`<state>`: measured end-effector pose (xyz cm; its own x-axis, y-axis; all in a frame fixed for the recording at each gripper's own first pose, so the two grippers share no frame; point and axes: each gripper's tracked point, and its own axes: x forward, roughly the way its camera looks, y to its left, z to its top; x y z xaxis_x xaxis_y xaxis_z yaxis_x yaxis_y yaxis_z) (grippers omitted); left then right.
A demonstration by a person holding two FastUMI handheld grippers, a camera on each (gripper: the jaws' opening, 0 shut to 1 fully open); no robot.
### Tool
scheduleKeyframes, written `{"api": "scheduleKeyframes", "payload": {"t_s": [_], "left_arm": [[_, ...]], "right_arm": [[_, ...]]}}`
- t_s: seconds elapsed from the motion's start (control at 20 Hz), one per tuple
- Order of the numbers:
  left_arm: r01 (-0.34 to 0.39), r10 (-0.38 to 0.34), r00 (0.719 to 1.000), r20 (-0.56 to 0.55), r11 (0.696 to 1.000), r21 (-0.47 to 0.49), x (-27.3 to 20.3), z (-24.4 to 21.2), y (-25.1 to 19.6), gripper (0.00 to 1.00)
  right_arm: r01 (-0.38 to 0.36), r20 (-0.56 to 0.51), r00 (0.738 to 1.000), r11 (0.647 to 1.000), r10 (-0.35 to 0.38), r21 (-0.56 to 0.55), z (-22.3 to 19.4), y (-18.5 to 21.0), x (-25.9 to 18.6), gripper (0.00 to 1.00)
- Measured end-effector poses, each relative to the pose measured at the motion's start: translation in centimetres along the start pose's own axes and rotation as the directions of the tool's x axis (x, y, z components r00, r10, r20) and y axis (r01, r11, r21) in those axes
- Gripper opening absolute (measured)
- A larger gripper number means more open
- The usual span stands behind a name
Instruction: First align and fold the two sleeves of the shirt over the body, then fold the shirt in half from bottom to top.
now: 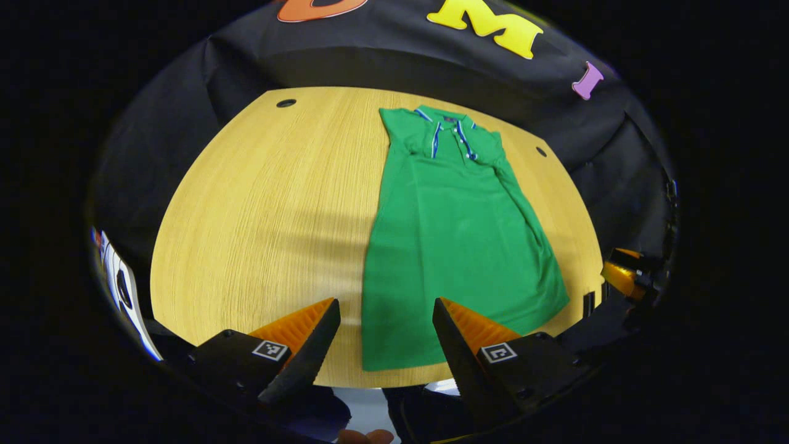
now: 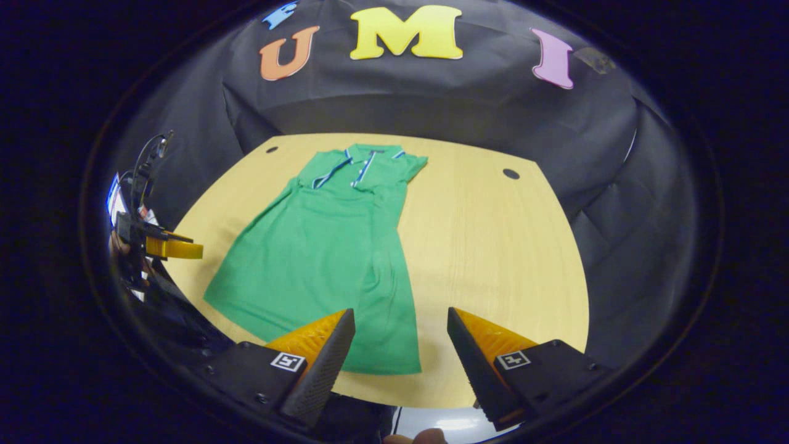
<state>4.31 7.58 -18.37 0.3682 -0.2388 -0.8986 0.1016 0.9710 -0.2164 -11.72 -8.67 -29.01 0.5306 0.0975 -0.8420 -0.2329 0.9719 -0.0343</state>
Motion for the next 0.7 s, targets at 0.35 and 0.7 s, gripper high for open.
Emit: {"api": "scheduleKeyframes", "payload": {"t_s": [0.35, 0.7], "left_arm": [[0.002, 0.004, 0.991, -0.131, 0.999, 0.047, 1.2, -6.3, 1.0, 0.98], [-0.007, -0.009, 0.97, -0.242, 0.998, -0.067, 2.1, -8.1, 0.6, 0.98]], "right_arm": [[-0.002, -0.167, 0.986, 1.0, 0.001, -0.005, -6.4, -0.3, 2.1, 0.96], [0.005, -0.25, 0.968, 1.0, 0.0, 0.02, -7.8, 0.1, 4.7, 0.96]]}}
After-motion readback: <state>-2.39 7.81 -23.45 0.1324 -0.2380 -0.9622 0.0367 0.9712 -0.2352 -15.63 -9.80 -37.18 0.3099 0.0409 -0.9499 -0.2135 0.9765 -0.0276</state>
